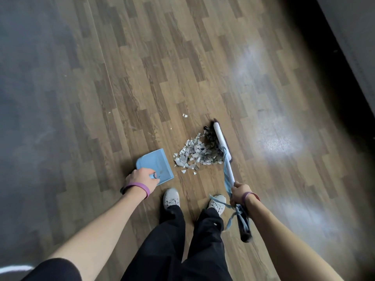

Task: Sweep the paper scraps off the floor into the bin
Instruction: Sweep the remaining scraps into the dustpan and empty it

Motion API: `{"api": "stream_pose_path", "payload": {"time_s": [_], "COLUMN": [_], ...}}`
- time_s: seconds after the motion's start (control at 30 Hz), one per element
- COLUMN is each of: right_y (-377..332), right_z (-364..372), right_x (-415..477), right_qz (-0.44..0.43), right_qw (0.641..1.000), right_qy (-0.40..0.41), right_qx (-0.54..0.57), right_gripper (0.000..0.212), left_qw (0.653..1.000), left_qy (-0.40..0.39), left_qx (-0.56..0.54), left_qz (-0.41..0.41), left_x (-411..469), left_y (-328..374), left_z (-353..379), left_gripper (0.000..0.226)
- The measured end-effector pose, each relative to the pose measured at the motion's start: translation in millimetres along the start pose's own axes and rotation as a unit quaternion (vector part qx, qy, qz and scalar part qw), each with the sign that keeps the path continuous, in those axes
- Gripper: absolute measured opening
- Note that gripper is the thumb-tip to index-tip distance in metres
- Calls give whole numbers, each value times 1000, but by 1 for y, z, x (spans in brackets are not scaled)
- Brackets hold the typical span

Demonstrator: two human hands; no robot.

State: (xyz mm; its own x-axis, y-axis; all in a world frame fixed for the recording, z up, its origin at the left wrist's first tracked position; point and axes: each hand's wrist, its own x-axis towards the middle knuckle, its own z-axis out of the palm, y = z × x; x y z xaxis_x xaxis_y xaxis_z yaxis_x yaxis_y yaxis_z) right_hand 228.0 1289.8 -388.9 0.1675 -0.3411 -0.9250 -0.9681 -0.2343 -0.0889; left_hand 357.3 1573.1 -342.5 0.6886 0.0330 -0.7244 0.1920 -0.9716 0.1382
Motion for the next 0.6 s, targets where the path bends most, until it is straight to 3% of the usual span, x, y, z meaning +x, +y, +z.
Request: {"api": "stream_pose_path", "payload": {"time_s": [0.17, 0.47, 0.6], "right_y": [-19, -45, -55], "right_z": [27, 70, 84], "right_x": [-18, -69, -91], "right_qz": [-11, -18, -34], "right_qw": [999, 989, 986], "right_qy": [-14, -80, -123], "right_qx": [51, 123, 105], "right_gripper": [17, 20, 28], "left_qw": [1000, 998, 998], "left_qy": [-19, -11, -12], "left_qx": [-7, -55, -54], "left_qz": [6, -7, -12], "left_x": [2, 1, 1], "left_y": [-5, -4, -12], "left_z": [-4, -7, -7], "left_gripper": [20, 26, 26]}}
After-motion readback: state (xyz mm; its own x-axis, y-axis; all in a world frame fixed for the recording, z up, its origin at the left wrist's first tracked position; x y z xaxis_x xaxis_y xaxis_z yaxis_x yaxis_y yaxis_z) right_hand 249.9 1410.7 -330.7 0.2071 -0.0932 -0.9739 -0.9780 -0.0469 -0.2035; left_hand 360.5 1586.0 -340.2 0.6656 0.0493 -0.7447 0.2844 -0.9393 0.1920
